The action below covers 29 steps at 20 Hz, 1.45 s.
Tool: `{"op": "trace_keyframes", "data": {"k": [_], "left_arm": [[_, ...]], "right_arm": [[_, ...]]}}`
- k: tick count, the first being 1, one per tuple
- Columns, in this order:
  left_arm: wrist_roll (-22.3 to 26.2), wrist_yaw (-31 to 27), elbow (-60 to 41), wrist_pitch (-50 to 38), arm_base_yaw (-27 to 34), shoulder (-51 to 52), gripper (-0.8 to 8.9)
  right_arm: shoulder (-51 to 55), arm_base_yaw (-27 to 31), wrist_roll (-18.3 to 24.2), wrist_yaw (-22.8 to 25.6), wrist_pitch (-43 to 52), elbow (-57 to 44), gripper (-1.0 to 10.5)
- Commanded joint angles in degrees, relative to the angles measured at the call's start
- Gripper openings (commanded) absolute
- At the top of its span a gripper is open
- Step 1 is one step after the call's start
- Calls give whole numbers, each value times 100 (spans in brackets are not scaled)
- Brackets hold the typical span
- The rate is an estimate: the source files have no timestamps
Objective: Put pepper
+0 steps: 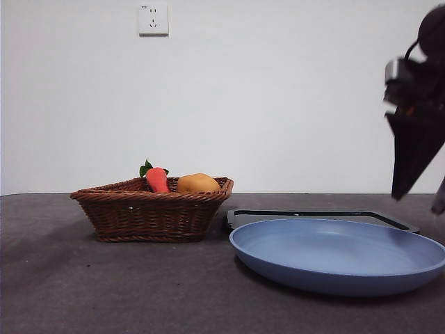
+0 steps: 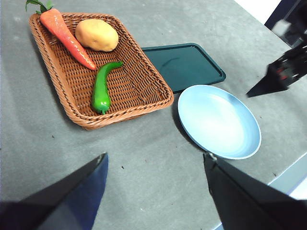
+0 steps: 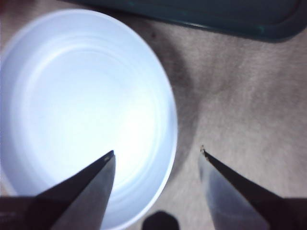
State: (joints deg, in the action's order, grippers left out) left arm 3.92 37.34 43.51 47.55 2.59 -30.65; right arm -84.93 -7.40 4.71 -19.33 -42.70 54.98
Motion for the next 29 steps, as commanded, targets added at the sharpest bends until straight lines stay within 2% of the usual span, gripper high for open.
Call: {"op": "trace_keyframes", "data": {"k": [1, 8, 12, 16, 21, 25, 29], "left_arm": [[57, 48, 79, -28, 0, -17, 350], [55, 46, 79, -28, 0, -17, 350], [33, 46, 81, -28, 0, -22, 350], [17, 42, 79, -28, 0, -24, 350], [17, 15, 81, -46, -52, -175, 350], [-57, -63, 83, -409, -343, -667, 349], [-273, -590, 92, -1252, -986, -1401, 349]], "right_arm": [[-372, -26, -13, 7, 144, 101, 295], [-968, -28, 7, -22, 348, 101, 222], [-1012, -28, 7, -22, 350, 101, 80], [-1034, -15, 4, -20, 343, 98, 3], [-1010, -15, -120, -13, 332, 101, 3], [-494, -11, -236, -28, 197, 103, 3], [549, -11, -431, -26, -138, 114, 3]]}}
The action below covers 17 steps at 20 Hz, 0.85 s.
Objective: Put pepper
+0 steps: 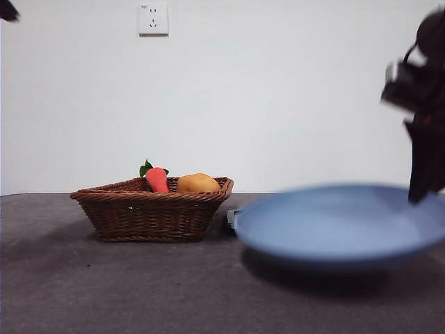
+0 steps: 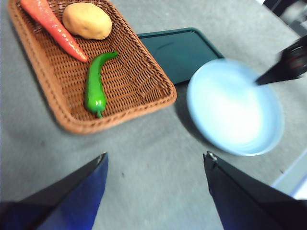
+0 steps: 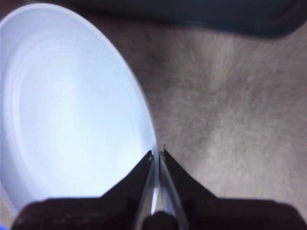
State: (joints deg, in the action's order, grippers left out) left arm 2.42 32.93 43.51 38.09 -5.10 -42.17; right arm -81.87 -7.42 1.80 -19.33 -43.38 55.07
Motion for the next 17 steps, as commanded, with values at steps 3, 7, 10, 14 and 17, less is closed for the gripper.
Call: {"op": "trace_keyframes", "data": {"k": [3, 7, 10, 14, 17], "left_arm": [[-127, -883, 352, -743, -855, -1158, 349], [24, -1843, 1305, -824, -1464, -2667, 349], [199, -2253, 2151, -817, -1714, -3807, 349], [374, -2618, 3077, -756, -1851, -5073, 349], [490, -2715, 3491, -745, -1867, -5770, 349]], "right_arm": [[1088, -9, -262, -26, -264, 149, 3], [1788, -7, -345, -9, -612, 365, 3], [2109, -7, -387, -7, -800, 535, 3], [2435, -7, -505, -2, -955, 645, 3], [2656, -7, -595, -4, -975, 654, 3]]}}
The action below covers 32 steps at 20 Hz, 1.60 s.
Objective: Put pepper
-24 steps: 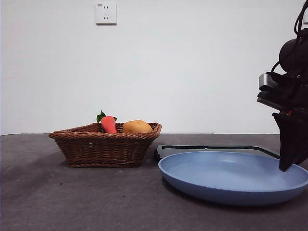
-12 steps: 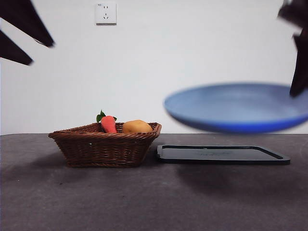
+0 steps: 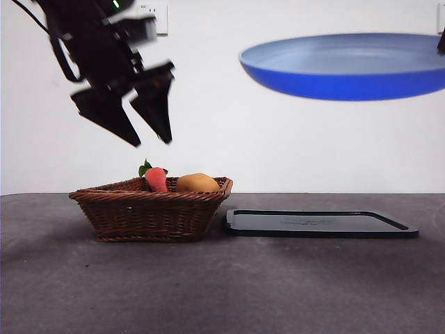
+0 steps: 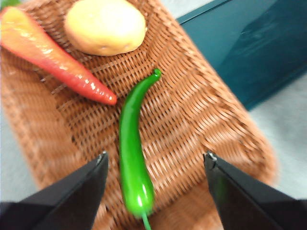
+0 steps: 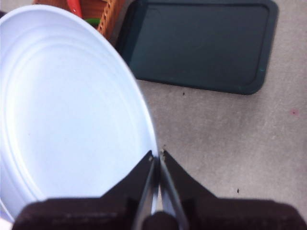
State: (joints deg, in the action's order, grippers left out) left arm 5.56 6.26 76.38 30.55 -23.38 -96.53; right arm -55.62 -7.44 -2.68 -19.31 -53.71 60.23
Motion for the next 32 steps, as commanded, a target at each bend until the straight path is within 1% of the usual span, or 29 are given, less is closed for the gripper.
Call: {"op": "trace_keyframes", "data": {"k": [1, 3, 5, 13, 19, 21, 22, 27, 32], "left_arm": [[216, -142, 293, 9, -39, -538, 348], [319, -310, 361, -39, -39, -855, 348], [404, -345, 361, -116, -37, -1108, 348], [413, -380, 361, -374, -46, -1779, 339], [367, -413, 358, -391, -66, -1816, 176], [361, -496, 361, -393, -66, -1799, 131], [343, -496, 361, -393, -66, -1770, 125], [339, -485, 361, -330, -66, -1360, 125], [190, -350, 361, -162, -125, -455, 125]], "right_arm": [[85, -7, -166, -9, 55, 138, 3], [175, -7, -190, -9, 44, 138, 3], [234, -7, -205, -9, 42, 138, 3], [243, -7, -225, -9, 2, 138, 3], [236, -7, -212, -4, 7, 138, 3], [236, -7, -188, -2, 7, 138, 3], [236, -7, -181, -2, 7, 138, 3], [214, -7, -181, 15, 7, 138, 3], [-144, -7, -201, 13, 7, 138, 3]]}}
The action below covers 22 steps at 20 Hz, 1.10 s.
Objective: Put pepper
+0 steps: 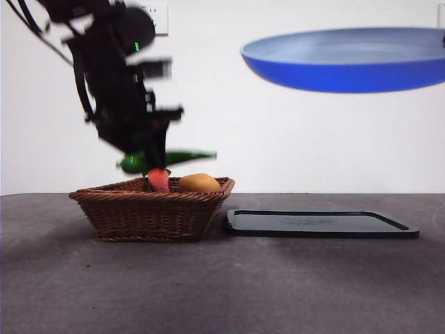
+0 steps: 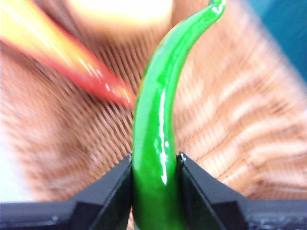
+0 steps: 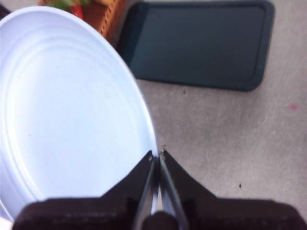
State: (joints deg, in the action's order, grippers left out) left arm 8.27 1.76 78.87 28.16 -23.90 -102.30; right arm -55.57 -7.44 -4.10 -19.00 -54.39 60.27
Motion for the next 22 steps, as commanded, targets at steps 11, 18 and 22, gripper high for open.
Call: {"op": "trace_keyframes", "data": {"k": [11, 18, 22], "left_arm": [[-546, 1493, 103, 997, -1163, 1303, 125], [-546, 1290, 98, 765, -1919, 328, 125], [-546, 1176, 98, 706, -2046, 81, 126]], "right_arm": [[-2310, -184, -645, -662, 636, 133, 3], [-2347, -402, -699, -667, 531, 133, 3], [-2347, -426, -651, -660, 468, 133, 3]]}}
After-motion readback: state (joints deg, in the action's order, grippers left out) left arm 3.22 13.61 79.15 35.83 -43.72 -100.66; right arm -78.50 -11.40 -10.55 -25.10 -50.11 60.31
